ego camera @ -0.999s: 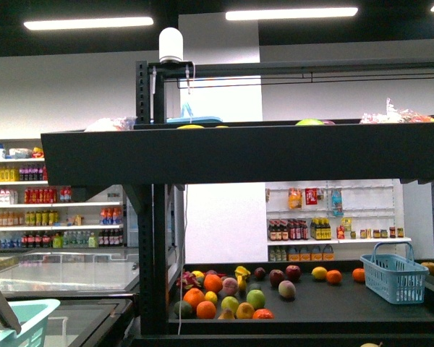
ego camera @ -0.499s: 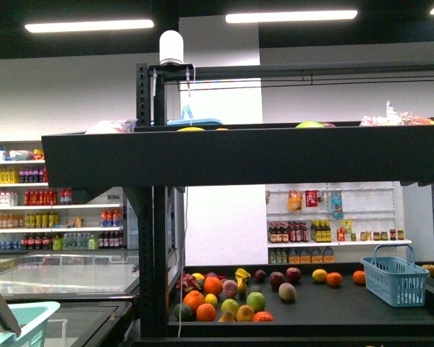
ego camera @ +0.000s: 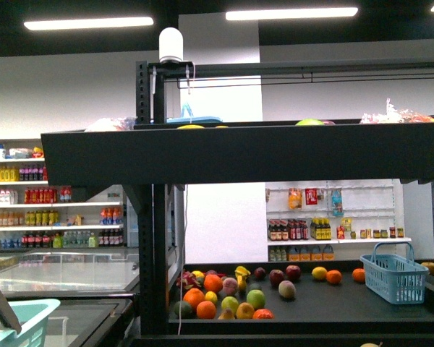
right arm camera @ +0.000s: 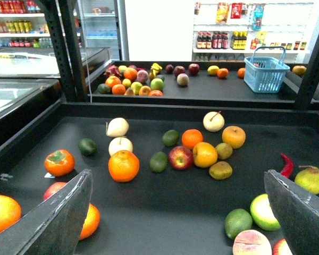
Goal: Pick lemon from shelf
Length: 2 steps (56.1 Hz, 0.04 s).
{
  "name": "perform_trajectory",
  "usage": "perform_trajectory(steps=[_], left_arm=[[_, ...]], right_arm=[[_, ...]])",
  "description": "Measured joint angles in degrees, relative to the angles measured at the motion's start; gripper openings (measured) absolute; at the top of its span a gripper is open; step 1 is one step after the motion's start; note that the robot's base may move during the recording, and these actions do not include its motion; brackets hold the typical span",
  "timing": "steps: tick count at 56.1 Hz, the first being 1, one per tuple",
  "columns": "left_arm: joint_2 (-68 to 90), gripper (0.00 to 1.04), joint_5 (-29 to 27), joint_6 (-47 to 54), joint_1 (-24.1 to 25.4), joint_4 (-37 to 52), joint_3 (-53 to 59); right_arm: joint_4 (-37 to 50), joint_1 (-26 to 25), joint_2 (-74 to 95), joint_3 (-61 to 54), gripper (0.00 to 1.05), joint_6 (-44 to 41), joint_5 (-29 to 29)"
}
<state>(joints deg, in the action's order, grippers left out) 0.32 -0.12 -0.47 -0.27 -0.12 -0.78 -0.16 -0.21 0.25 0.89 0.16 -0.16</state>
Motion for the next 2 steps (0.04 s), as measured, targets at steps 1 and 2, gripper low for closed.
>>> perform_trajectory(steps=[1, 2], left_arm=[[0.0, 0.97, 0.0, 0.0, 0.0, 0.0, 0.0], [0.0, 0.97, 0.0, 0.0, 0.0, 0.0, 0.0]], right_arm=[[0.0, 0.0, 0.0, 0.0, 0.97, 0.0, 0.0], [0.0, 0.0, 0.0, -0.02, 0.97, 0.0, 0.0]])
